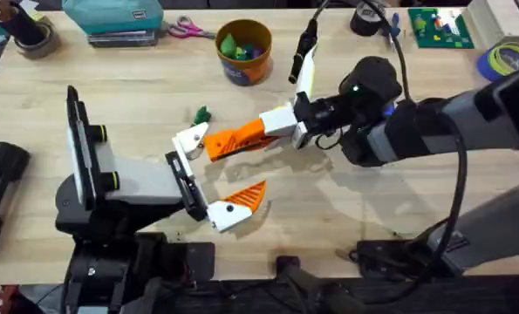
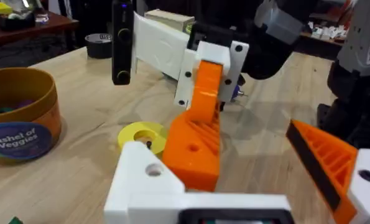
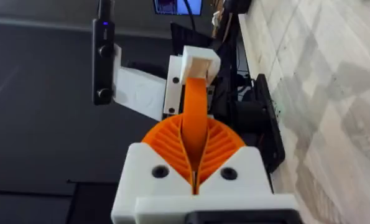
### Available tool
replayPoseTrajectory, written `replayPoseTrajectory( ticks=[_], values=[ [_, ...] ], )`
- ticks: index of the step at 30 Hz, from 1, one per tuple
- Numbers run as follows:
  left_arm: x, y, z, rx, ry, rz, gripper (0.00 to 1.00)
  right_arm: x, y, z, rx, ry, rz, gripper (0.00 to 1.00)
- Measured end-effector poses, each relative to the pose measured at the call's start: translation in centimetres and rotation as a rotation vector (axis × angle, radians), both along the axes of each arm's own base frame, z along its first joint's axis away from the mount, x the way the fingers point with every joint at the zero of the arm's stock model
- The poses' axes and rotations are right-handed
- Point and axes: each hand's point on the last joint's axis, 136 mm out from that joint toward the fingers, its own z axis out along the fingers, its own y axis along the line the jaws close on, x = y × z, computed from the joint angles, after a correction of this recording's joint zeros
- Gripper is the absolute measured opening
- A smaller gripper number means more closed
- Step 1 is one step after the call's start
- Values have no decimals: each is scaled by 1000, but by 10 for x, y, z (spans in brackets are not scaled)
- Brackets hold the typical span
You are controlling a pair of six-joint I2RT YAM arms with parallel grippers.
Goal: Pick up the gripper from the table and insert it into the empty holder that is missing its gripper. Then pick up a screw, insert it into the mounting hole, and use the screwdriver to tighten it. Finally, clean up the table by picking up the vegetable and placing it into the bucket.
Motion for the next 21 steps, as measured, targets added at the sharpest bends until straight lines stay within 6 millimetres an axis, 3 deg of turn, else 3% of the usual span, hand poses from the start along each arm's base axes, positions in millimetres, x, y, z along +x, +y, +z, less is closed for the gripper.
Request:
replayPoseTrajectory(
  ticks=[21],
  values=[
    [0,0,0,0,0,0,986,0,4,-1,-5,14,-10,9]
  ],
)
